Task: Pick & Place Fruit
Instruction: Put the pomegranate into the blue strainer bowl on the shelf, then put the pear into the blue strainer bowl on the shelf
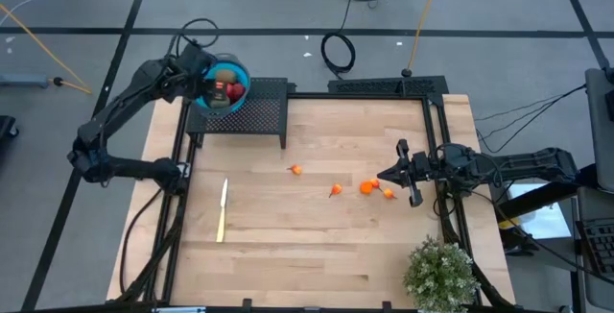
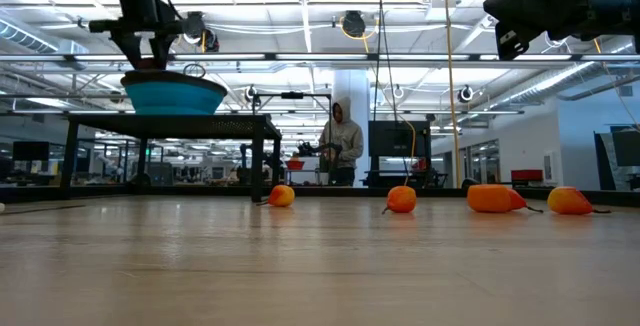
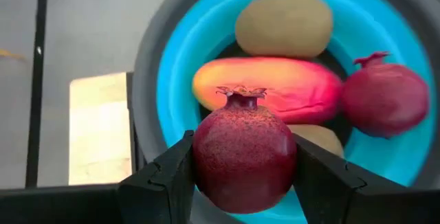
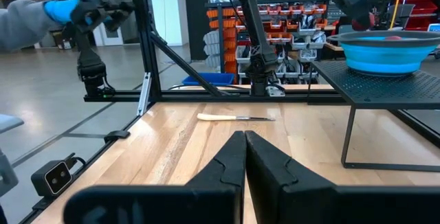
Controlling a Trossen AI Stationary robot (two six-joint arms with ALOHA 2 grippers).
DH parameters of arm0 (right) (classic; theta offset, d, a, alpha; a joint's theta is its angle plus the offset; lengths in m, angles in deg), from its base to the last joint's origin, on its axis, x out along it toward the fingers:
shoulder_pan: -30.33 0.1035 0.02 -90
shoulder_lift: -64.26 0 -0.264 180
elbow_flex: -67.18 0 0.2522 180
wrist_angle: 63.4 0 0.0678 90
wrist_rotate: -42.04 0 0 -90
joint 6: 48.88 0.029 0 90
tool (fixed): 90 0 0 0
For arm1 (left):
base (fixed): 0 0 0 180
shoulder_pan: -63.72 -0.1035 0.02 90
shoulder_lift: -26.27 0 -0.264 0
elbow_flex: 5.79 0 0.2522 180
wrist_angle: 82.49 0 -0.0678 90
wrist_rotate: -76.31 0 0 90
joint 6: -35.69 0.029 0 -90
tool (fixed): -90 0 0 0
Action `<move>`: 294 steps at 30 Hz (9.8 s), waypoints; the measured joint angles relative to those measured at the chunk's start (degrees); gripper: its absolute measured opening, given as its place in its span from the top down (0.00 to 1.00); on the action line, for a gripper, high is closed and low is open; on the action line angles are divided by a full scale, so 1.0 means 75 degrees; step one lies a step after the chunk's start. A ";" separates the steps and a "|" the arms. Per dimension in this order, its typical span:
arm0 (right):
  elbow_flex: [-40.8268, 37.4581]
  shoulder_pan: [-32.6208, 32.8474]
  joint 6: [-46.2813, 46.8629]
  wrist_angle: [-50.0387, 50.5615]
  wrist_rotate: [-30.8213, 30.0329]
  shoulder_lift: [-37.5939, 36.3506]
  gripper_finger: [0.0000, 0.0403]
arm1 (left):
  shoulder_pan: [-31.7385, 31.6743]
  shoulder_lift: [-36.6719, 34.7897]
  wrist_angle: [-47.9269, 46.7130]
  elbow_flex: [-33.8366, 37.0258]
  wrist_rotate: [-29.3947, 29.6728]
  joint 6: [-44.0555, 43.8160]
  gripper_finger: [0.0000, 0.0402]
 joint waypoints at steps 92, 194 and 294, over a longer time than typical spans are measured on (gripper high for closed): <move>-0.0001 0.0001 0.1252 -0.0003 0.0004 0.0001 0.99 | 0.3337 -0.0905 0.1711 -0.0388 -0.1572 -0.1314 0.32; 0.4482 0.0403 0.2399 0.9595 -0.0220 0.5911 0.39 | 0.7666 -0.5754 0.8399 0.7192 -0.0617 0.0542 0.32; 0.2101 -0.0022 -0.1360 -0.3958 0.2210 0.3330 0.79 | 0.7666 -0.5731 0.9262 0.7192 -0.0614 -0.1178 0.32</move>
